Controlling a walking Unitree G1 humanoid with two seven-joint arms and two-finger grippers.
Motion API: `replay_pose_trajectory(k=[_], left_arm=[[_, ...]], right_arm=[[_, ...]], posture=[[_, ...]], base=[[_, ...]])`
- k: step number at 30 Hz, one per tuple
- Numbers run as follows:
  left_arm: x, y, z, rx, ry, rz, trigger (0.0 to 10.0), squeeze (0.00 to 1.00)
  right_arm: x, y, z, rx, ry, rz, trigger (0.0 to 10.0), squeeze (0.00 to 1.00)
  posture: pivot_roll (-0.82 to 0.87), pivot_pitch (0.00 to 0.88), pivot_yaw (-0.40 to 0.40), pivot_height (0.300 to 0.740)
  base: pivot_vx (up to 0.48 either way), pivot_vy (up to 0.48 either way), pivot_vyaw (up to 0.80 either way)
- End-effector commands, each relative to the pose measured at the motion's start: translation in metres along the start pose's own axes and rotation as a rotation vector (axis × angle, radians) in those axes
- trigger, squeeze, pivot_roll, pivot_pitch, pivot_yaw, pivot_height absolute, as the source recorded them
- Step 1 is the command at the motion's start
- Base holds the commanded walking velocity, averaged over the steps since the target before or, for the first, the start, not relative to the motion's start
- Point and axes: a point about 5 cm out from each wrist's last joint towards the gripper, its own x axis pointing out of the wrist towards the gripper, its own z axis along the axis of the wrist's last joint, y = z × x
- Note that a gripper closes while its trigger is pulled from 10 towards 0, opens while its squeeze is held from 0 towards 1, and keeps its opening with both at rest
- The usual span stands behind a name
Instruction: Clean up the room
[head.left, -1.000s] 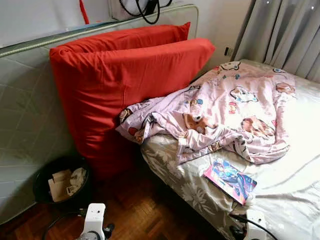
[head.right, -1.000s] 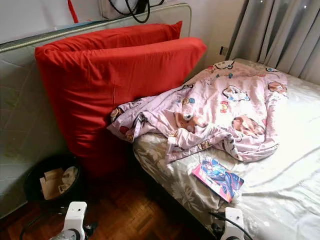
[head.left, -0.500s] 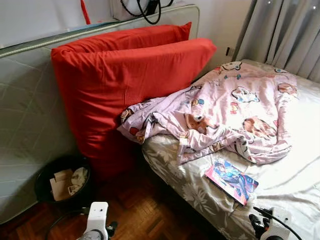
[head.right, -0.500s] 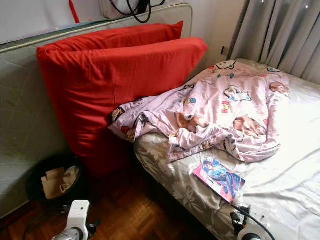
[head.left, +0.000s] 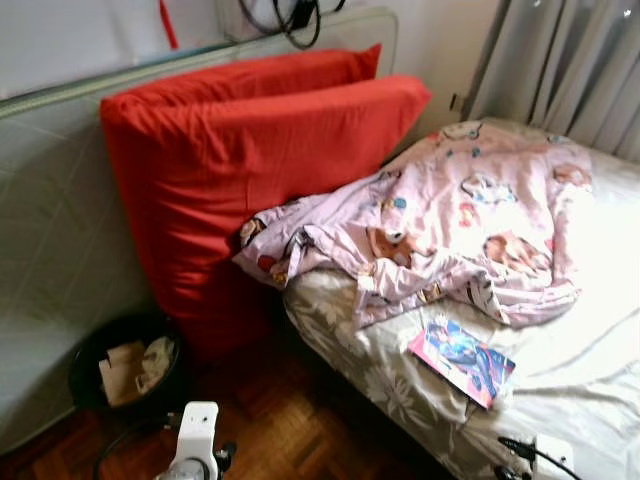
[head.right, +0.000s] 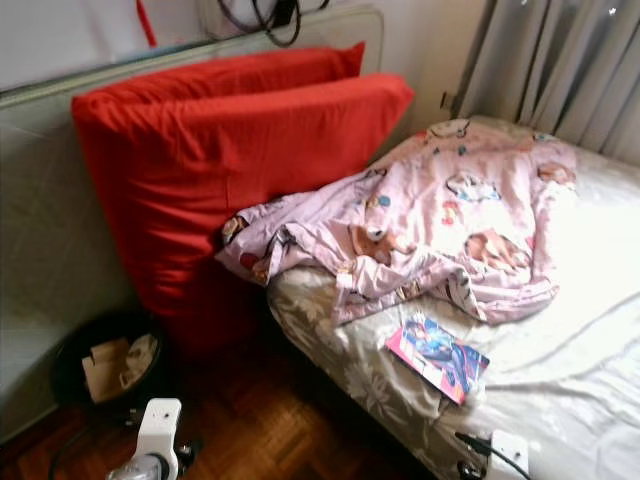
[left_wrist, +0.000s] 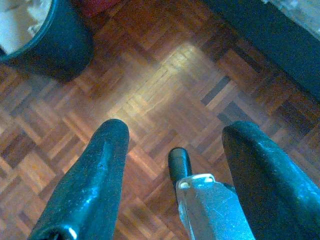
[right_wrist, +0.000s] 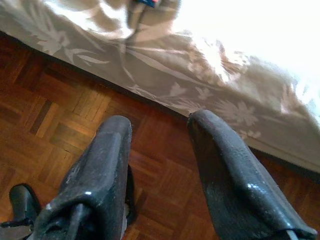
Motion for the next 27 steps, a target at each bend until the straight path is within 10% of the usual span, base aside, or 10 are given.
replay_pose_trajectory(k=[1,27], left_arm=[[-0.0001,0.0005,-0.0003,0.014,0.002,-0.002,10.0,0.0],[-0.0009,0.0017,-0.0044,0.021,0.015,0.003,10.0,0.0]], right_arm=[[-0.0009,-0.002,-0.0041,0.002,0.017,-0.01,10.0,0.0],[-0.0001,0.0069,-0.0096,-0.057,0.041,0.022,10.0,0.0]], posture=[[0.05,0.0,-0.011,0.74],[0.06,0.0,-0.014,0.74]], base=[[0.0,0.0,-0.75],[0.0,0.074,-0.75]])
